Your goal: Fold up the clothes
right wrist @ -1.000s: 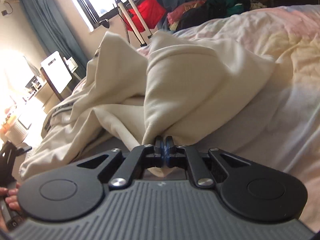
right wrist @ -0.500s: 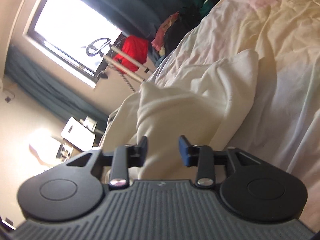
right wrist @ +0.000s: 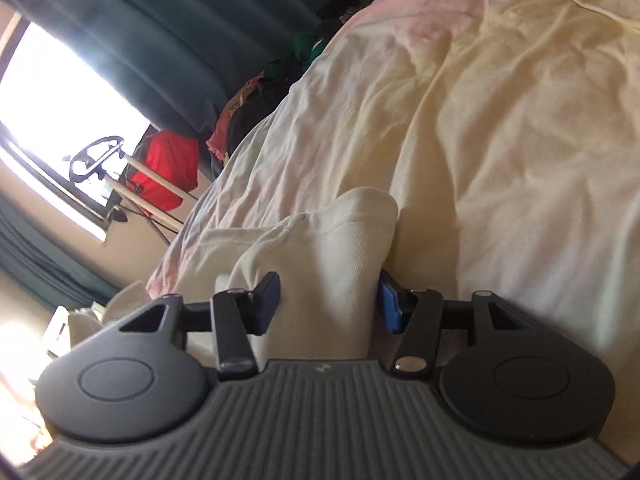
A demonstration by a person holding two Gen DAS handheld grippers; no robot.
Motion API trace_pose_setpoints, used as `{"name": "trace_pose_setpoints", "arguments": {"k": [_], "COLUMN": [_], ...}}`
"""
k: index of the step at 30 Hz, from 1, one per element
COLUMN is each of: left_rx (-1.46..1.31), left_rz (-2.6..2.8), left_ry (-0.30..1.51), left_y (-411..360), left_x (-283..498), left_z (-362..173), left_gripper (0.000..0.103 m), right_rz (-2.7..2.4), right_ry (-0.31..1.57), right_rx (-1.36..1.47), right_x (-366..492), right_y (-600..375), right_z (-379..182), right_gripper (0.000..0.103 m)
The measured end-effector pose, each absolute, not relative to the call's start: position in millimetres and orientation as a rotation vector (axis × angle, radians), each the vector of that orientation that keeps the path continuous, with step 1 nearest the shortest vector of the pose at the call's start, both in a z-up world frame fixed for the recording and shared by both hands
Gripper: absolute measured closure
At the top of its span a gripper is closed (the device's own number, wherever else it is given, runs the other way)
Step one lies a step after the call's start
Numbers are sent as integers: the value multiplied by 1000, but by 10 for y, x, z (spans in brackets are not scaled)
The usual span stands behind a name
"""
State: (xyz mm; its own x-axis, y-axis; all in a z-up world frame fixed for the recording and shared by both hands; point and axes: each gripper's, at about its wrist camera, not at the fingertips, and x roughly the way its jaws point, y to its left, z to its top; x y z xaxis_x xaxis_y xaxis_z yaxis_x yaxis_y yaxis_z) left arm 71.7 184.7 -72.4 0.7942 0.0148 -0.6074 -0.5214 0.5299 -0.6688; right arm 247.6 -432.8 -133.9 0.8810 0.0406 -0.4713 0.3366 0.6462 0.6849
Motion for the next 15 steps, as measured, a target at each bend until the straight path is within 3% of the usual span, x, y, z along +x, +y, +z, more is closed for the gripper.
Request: {"name": "trace_pose_setpoints", "arguments": {"k": [1,11,15], "left_rx": [-982,-1061,-1107], "left_rz": [344,290,256], "left_ry": [588,584,576], "left_y": [1864,2050,2193], "left_x": [724,731,657], "left_z": [-726,-758,-792], "left_gripper": [4,4,13], "right_rz": [-176,-372,-562], "right_ry": [453,175,127], "right_rx": [845,856,936], "right_x": [2454,1733,1161], "right_y": [-4319,-4804,-5183], "right_z": [-1307,-723,-699], "right_gripper": [94,97,97]}}
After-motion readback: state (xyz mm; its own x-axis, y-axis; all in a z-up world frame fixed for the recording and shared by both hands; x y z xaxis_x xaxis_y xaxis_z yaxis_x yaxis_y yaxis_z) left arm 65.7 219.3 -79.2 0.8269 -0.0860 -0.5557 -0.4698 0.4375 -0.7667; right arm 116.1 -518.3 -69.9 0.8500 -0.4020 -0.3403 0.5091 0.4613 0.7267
